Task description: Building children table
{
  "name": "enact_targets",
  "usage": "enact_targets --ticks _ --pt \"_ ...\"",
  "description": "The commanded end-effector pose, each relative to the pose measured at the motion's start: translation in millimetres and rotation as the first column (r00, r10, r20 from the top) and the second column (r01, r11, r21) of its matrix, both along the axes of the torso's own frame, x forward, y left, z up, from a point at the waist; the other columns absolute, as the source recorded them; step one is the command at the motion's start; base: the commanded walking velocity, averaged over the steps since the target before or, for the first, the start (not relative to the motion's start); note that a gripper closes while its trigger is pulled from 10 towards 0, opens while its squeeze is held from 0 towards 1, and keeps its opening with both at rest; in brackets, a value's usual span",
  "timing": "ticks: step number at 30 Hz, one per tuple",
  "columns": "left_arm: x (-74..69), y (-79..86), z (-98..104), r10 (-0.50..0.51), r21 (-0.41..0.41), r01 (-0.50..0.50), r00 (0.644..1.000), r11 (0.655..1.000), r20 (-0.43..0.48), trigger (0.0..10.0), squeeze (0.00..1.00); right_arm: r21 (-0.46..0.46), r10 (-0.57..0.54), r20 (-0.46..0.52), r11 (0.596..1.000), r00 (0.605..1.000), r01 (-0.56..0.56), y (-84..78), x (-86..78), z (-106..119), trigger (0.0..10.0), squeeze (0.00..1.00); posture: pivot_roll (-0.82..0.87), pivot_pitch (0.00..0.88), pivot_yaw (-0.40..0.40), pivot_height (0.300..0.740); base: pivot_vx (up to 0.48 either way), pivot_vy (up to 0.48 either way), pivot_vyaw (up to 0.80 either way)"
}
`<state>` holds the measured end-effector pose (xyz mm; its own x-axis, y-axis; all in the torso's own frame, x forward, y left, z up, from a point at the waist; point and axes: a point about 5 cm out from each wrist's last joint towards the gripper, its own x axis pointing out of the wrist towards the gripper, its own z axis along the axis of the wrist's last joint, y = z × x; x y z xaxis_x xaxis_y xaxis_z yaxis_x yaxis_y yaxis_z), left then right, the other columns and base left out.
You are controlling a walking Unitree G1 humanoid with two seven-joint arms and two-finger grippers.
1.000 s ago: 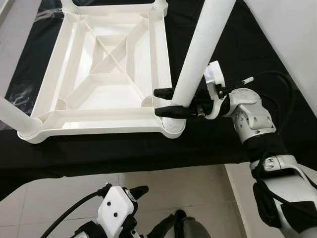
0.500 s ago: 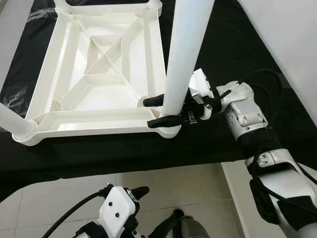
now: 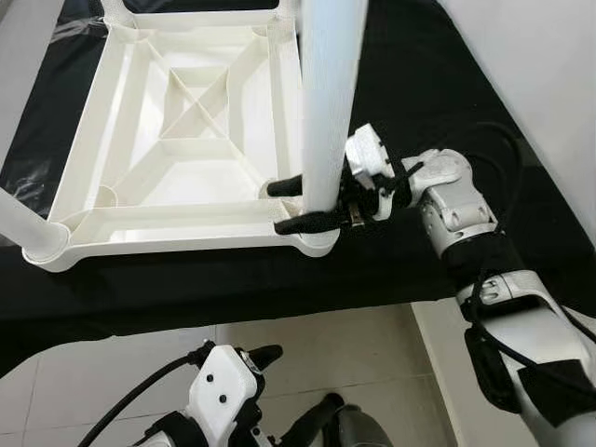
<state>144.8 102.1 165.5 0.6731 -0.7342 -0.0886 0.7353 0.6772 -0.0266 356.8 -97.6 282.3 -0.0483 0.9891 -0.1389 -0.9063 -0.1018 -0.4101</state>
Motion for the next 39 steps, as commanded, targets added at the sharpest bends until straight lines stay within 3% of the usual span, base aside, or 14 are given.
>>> enact_targets --ticks 1,11,23,24,26,27,28,29,30,31,32,34,36,39 --pt "-3.6 -1.9 -4 -0.007 -0.006 0.007 0.999 1.0 -0.037 10.0 0.0 -0.042 -0.089 -0.153 0.996 0.984 0.084 -5.3 5.6 -35 10.0 0.0 0.09 0.415 -0.051 0.74 0.0 0.0 0.0" --pt "-2.8 -1.7 -3 -0.007 -0.005 0.006 0.999 1.0 -0.036 10.0 0.0 -0.04 -0.13 -0.179 0.991 0.975 0.125 -2.8 4.1 -53 10.0 0.0 0.09 0.417 -0.05 0.74 0.0 0.0 0.0" --pt "-2.8 -1.7 -3 -0.009 -0.004 0.009 0.999 1.0 -0.038 10.0 0.0 -0.053 -0.287 -0.204 0.958 0.936 0.282 -5.3 8.0 -74 10.0 0.0 0.08 0.421 -0.046 0.74 0.0 0.0 0.0" --pt "-2.8 -1.6 -4 -0.009 -0.002 0.009 0.999 1.0 -0.039 10.0 0.0 -0.076 -0.396 -0.179 0.918 0.901 0.388 -10.2 10.6 -76 10.0 0.0 0.07 0.419 -0.061 0.74 0.0 0.0 0.0" --pt "-2.8 -1.6 -4 -0.009 -0.002 0.009 0.999 1.0 -0.039 10.0 0.0 -0.076 -0.396 -0.179 0.918 0.901 0.388 -10.2 10.6 -76 10.0 0.0 0.07 0.419 -0.061 0.74 0.0 0.0 0.0" --pt "-2.9 -1.6 -4 -0.009 -0.001 0.009 0.999 1.0 -0.039 10.0 0.0 -0.089 -0.471 -0.181 0.882 0.863 0.462 -12.7 11.9 -80 10.0 0.0 0.07 0.419 -0.061 0.74 0.0 0.0 0.0" --pt "-3.7 -1.5 -5 -0.008 0.0 0.008 0.999 1.0 -0.039 10.0 0.0 -0.115 -0.594 -0.187 0.804 0.783 0.583 -12.6 9.6 -90 10.0 0.0 0.05 0.416 -0.079 0.74 0.0 0.0 0.0" --pt "-4.5 -1.4 -5 -0.002 0.0 0.003 0.999 1.0 -0.041 10.0 0.0 -0.106 -0.731 -0.238 0.675 0.64 0.731 2.5 -9.6 -108 10.0 0.0 0.05 0.409 -0.089 0.74 0.0 0.0 0.0" --pt "-4.5 -1.4 -5 -0.002 0.0 0.003 0.999 1.0 -0.041 10.0 0.0 -0.106 -0.731 -0.238 0.675 0.64 0.731 2.5 -9.6 -108 10.0 0.0 0.05 0.409 -0.089 0.74 0.0 0.0 0.0" --pt "-5.0 -1.4 -6 0.001 0.001 -0.001 0.999 1.0 -0.042 10.0 0.0 -0.103 -0.82 -0.278 0.543 0.5 0.833 5.2 -26.7 -117 10.0 0.0 0.05 0.409 -0.089 0.74 0.0 0.0 0.0" --pt "-5.0 -1.4 -6 0.001 0.001 -0.001 0.999 1.0 -0.042 10.0 0.0 -0.103 -0.82 -0.278 0.543 0.5 0.833 5.2 -26.7 -117 10.0 0.0 0.05 0.409 -0.089 0.74 0.0 0.0 0.0" --pt "-4.0 -1.2 -6 0.005 0.0 -0.005 0.999 1.0 -0.043 10.0 0.0 -0.112 -0.874 -0.356 0.392 0.332 0.913 25.0 -72.5 -137 10.0 0.0 0.05 0.412 -0.078 0.74 0.0 0.0 0.0" --pt "-3.3 -1.1 -6 0.006 0.0 -0.006 0.999 1.0 -0.042 10.0 0.0 -0.113 -0.874 -0.373 0.375 0.311 0.92 32.4 -81.2 -141 10.0 0.0 0.05 0.412 -0.078 0.74 0.0 0.0 0.0" --pt "-1.4 -1.5 -8 -0.002 0.003 0.003 0.999 1.0 -0.041 10.0 0.0 -0.047 -0.868 -0.373 0.37 0.327 0.928 52.9 -76.8 -139 10.0 0.0 0.06 0.394 -0.059 0.74 0.0 0.0 0.0"
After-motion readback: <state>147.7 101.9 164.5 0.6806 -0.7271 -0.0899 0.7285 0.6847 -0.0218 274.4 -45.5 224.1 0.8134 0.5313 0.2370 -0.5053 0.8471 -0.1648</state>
